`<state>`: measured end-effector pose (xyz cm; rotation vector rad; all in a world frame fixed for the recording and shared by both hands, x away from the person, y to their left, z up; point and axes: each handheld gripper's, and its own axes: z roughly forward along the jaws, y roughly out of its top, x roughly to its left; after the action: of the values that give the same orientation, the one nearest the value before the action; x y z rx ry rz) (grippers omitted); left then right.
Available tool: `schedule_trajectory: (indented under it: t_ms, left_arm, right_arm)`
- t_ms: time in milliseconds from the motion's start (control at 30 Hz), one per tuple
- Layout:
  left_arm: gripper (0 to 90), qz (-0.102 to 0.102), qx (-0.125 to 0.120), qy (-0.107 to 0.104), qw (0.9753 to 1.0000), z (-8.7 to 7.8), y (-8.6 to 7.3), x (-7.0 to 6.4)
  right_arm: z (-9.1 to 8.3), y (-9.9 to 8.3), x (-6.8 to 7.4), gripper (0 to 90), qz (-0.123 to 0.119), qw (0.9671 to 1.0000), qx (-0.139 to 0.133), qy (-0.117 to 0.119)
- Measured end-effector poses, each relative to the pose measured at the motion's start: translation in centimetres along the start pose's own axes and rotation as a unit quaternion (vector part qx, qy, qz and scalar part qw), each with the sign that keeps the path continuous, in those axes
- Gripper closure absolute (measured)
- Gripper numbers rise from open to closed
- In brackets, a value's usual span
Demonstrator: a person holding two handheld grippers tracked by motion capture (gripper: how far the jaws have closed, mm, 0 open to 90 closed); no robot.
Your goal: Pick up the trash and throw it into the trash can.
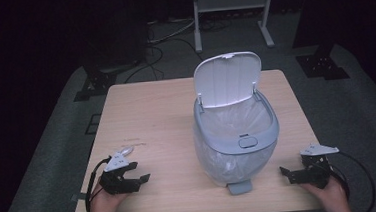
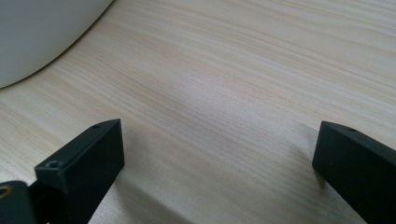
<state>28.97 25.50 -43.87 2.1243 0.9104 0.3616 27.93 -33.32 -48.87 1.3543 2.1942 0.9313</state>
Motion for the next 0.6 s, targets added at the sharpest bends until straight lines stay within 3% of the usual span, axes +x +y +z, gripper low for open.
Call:
schedule_trajectory:
  t_ms: [600]
  left_arm:
    - [50.7,-0.021,-0.004,0.048,0.9986,-0.3,1.2,3.5]
  right_arm:
    - [0.0,0.0,0.0,1.1,0.0,1.0,0.0,0.0]
